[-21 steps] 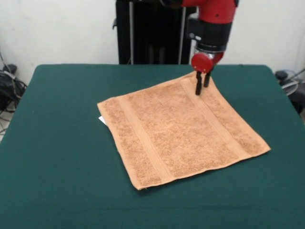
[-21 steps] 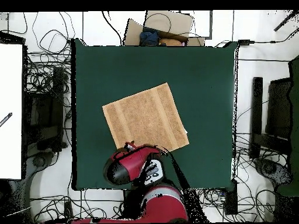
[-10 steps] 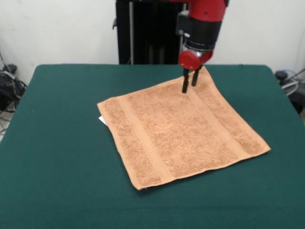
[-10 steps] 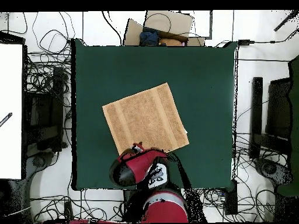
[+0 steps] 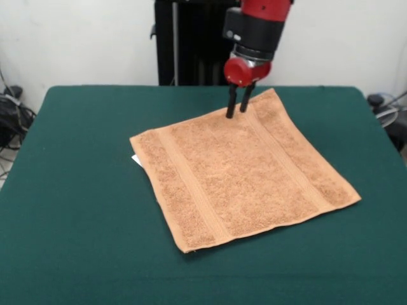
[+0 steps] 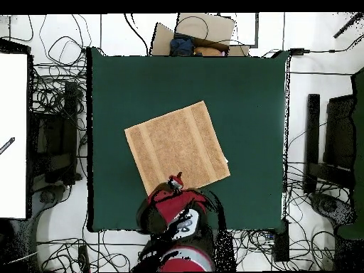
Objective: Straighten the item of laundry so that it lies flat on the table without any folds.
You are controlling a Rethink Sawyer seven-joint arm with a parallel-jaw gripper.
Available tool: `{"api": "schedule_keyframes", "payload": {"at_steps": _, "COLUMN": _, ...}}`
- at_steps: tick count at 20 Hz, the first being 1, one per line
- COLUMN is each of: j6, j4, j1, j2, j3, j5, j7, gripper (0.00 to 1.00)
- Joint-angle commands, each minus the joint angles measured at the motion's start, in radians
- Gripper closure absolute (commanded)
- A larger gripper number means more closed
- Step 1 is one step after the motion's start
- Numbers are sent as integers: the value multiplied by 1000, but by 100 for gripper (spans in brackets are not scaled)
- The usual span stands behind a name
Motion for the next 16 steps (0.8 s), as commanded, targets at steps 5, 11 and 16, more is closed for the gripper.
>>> {"api": "schedule_keyframes", "payload": {"at_steps": 5, "j6": -130, "j4": -38, "j1": 72, "j2": 37, "j3": -147, "j5": 100, "j7": 235, "gripper": 0}}
{"api": "schedule_keyframes", "payload": {"at_steps": 11, "j6": -125, "j4": -32, "j1": 53, "j2": 51, "j3": -139, "j5": 106, "j7": 218, "gripper": 0}}
{"api": "schedule_keyframes", "payload": {"at_steps": 16, "j6": -66, "j4": -14, "j1": 14, "j2": 20, "j3": -64, "j5": 81, "j7": 198, "gripper": 0}}
